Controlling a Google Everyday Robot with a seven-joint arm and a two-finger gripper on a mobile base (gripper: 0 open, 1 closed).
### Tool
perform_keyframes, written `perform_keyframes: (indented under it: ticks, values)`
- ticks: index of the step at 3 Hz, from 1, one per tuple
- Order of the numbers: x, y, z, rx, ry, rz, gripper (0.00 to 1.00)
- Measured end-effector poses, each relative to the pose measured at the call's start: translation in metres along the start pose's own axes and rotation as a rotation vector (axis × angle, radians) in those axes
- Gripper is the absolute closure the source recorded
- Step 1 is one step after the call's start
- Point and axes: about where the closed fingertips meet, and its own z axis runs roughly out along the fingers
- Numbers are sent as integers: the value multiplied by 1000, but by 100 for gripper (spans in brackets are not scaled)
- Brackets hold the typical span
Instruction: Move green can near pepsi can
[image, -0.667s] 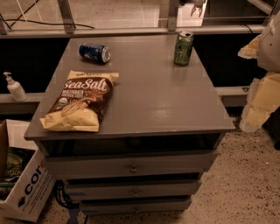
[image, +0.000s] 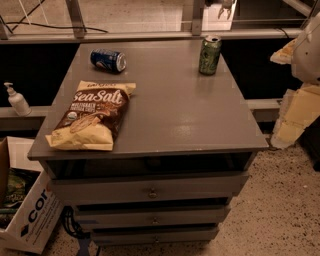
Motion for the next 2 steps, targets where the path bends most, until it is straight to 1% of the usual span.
perform_keyframes:
  ticks: [1, 2]
  values:
    - [4, -26, 15, 67, -45, 19, 0]
    - [8, -68, 44, 123, -65, 91, 0]
